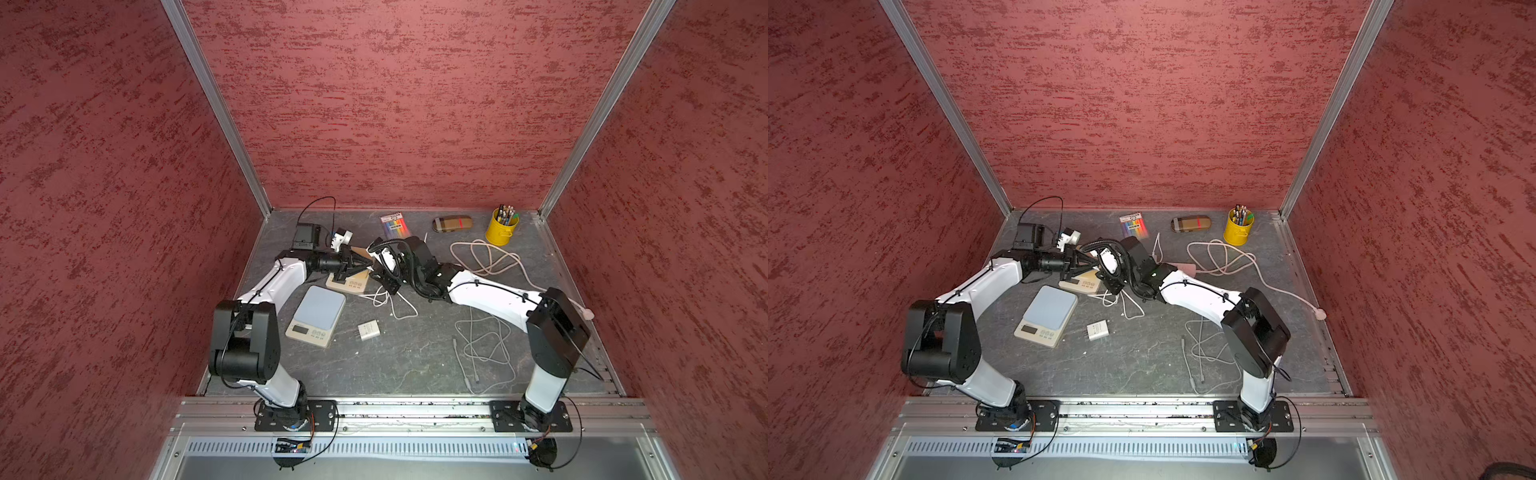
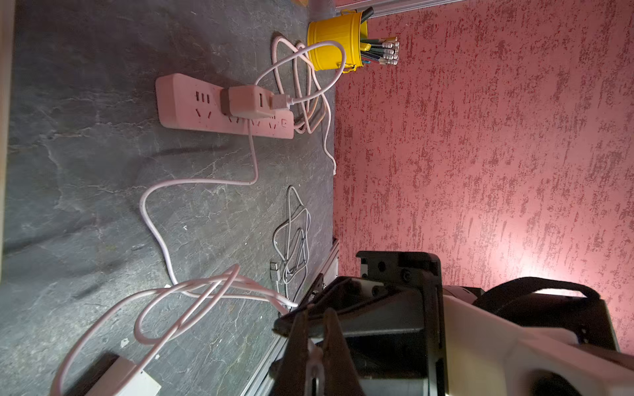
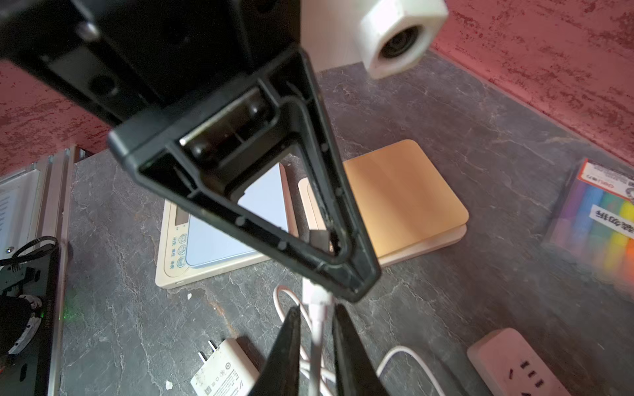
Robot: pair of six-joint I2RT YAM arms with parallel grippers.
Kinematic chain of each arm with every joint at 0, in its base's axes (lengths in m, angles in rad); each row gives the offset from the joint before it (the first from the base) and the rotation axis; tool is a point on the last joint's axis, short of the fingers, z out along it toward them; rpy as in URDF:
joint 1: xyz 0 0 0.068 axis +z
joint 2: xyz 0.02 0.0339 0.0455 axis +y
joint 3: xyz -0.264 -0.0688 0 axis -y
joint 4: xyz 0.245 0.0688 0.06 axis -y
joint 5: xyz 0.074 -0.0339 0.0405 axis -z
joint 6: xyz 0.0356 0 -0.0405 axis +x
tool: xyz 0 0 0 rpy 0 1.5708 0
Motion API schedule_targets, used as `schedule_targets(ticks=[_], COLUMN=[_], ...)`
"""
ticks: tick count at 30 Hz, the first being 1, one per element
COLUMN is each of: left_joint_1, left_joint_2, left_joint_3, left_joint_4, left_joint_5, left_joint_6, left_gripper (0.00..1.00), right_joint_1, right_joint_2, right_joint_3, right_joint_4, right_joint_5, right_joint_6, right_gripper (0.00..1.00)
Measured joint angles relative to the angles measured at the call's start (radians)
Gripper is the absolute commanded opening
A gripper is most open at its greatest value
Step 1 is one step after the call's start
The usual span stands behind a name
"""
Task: Charge the electronic scale
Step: Adjust the charging cable at the center of the board.
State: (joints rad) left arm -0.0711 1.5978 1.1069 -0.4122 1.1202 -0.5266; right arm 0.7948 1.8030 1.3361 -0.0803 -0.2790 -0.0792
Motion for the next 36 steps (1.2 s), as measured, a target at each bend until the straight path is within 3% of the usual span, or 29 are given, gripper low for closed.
schedule_targets(ticks=[8, 15, 19, 21, 23, 28, 33, 36], left_joint_1=[0.0, 0.004, 0.006, 0.006, 0.008, 0.076, 0.204, 0.234], left_joint_2=[0.0, 0.0, 0.0, 0.0, -0.001, 0.0, 0.014, 0.047], left_joint_3=[0.0, 0.0, 0.0, 0.0, 0.002, 0.041, 0.109, 0.118], left_joint_4=[-0.015, -0.019, -0.022, -0.023, -0.037, -0.145, -0.226, -0.238], left_joint_5=[0.0, -0.003, -0.003, -0.002, -0.006, -0.068, -0.232, -0.324], left_joint_6=[0.003, 0.004, 0.008, 0.019, 0.043, 0.159, 0.322, 0.388], left_gripper=[0.0, 0.0, 0.0, 0.34, 0.46, 0.5, 0.53, 0.55], right_joint_1=[0.0, 0.001, 0.003, 0.003, 0.003, 0.003, 0.002, 0.002], right_joint_2=[0.0, 0.0, 0.0, 0.0, 0.0, 0.087, 0.276, 0.368], right_joint_3=[0.012, 0.012, 0.012, 0.012, 0.014, 0.148, 0.309, 0.346], right_joint_4=[0.0, -0.008, -0.008, -0.009, -0.016, -0.138, -0.287, -0.364], right_joint_5=[0.001, -0.001, 0.0, 0.0, 0.005, 0.044, 0.099, 0.134], right_joint_6=[0.002, 0.004, 0.004, 0.002, -0.007, -0.063, -0.122, -0.147], right_gripper=[0.26, 0.0, 0.0, 0.0, 0.0, 0.0, 0.0, 0.0])
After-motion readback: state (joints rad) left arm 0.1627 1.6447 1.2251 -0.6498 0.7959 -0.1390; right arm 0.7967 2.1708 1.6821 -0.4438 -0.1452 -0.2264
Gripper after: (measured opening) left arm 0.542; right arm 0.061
